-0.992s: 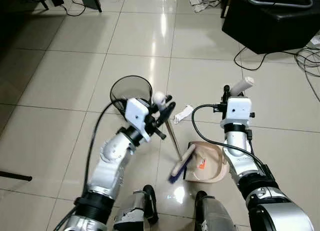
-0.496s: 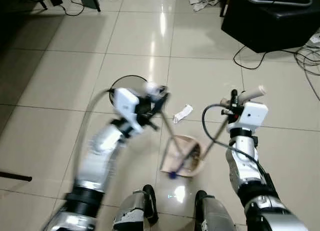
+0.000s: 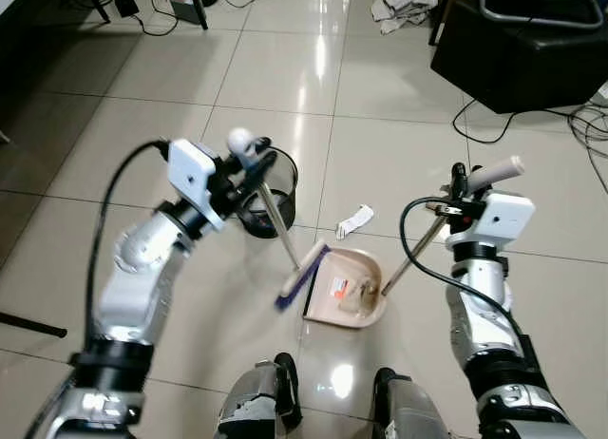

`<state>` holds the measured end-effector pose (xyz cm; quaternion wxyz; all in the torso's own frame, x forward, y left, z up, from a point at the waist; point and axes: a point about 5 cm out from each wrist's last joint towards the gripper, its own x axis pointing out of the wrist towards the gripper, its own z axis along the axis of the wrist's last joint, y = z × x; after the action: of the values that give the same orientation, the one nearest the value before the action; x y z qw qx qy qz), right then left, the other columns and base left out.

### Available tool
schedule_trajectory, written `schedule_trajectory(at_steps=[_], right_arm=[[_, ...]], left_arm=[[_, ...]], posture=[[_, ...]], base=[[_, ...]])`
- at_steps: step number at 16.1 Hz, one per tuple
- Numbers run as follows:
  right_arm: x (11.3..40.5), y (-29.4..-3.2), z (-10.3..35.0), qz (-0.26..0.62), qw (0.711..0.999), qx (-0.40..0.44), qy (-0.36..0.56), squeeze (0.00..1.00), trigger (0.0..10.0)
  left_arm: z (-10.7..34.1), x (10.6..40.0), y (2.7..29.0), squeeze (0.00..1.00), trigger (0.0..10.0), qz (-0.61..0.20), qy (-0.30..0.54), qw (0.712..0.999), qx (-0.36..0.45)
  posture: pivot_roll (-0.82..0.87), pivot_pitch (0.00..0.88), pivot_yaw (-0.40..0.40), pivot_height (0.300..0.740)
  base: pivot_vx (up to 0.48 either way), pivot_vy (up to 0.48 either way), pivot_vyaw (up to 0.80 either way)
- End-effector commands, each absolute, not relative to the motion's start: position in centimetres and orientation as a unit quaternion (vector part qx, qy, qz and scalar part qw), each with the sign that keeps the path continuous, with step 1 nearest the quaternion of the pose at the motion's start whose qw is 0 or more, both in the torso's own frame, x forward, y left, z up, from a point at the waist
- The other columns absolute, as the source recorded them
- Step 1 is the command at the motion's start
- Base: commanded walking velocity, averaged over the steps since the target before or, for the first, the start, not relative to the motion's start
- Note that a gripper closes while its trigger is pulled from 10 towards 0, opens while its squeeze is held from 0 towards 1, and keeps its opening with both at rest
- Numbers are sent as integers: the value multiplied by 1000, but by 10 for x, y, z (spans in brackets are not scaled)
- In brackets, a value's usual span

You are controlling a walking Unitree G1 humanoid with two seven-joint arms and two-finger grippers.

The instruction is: Sweep floor

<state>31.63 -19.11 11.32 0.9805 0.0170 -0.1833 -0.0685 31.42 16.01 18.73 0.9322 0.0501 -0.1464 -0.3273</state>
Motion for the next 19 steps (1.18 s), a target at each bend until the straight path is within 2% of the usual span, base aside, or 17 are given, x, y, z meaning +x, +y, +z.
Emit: schedule_trajectory(at_steps=[1,4,6,10,12,14,17,19], right_arm=[[313,-195,114,-73,979,29,-188,0,10000],[311,-200,111,-76,981,33,-177,0,10000],[309,-201,111,-79,980,36,-177,0,10000],[304,-209,125,-82,975,66,-194,0,10000],[296,-213,142,-78,971,60,-217,0,10000],[286,-217,155,-78,969,69,-225,0,10000],[281,-213,173,-58,973,84,-207,0,10000],[277,-214,204,-44,968,96,-225,0,10000]], left_arm=[[203,317,171,0,10000,-309,-163,936,39],[225,321,184,0,10000,-296,-169,940,22],[224,320,197,0,10000,-292,-150,943,53],[197,306,226,0,10000,-240,-104,962,79],[178,296,248,0,10000,-169,-92,979,62],[155,283,257,0,10000,-126,-69,989,36],[119,274,261,0,10000,-66,-20,997,24],[104,270,237,0,10000,-56,-7,997,52]], posture=[[61,126,65,740],[62,124,59,740],[58,109,63,740],[55,104,61,740],[32,100,64,740],[9,95,61,740],[-21,86,51,740],[-39,72,58,740]], base=[[0,0,0],[0,0,0],[0,0,0],[0,0,0],[0,0,0],[0,0,0],[0,0,0],[0,0,0]])
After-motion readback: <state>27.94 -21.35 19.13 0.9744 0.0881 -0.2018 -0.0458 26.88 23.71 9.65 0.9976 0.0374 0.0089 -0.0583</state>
